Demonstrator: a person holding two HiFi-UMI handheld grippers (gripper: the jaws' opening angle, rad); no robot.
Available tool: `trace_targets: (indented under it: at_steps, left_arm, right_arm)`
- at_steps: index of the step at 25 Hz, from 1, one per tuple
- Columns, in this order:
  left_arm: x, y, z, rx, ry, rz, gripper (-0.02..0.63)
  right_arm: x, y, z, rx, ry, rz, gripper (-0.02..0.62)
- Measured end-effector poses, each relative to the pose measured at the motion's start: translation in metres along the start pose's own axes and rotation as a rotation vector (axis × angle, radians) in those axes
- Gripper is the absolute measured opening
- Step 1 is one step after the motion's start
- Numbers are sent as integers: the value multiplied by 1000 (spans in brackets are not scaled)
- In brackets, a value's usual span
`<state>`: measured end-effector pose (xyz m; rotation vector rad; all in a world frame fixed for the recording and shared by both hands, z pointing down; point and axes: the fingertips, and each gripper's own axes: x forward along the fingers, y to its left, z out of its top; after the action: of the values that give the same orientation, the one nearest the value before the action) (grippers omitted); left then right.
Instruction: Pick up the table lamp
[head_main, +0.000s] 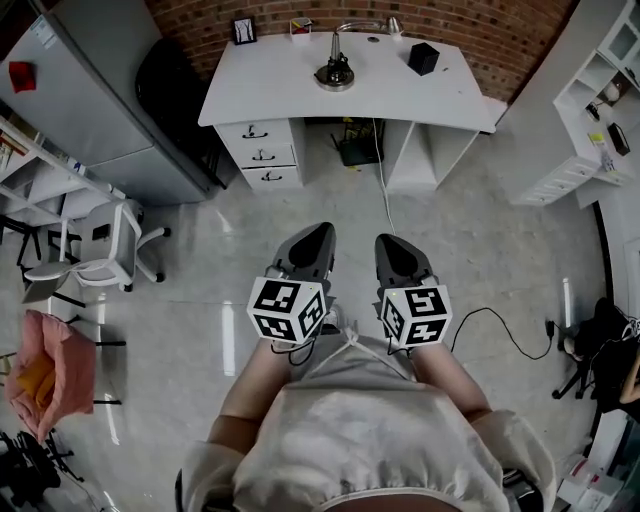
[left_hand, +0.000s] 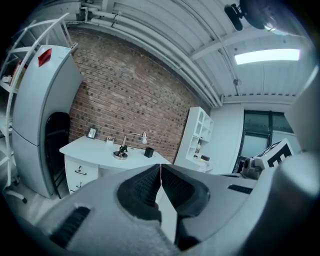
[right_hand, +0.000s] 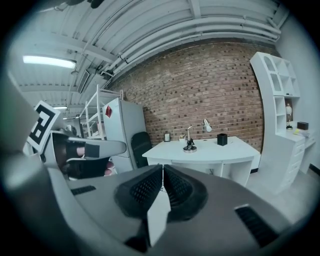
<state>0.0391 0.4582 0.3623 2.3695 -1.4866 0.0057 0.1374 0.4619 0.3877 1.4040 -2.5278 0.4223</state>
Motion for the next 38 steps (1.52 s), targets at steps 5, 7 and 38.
trace_targets:
  at_steps: [5, 7, 38]
  left_arm:
    - [8, 58, 20, -7, -11, 12, 20]
    - [12, 75, 21, -24, -8, 19, 20]
    - [318, 207, 90, -51, 10, 234, 20]
  right_arm:
    - [52, 18, 16, 1, 3, -4, 28]
    - [67, 21, 19, -4, 15, -5, 28]
    - [358, -199, 122, -84, 107, 164, 29]
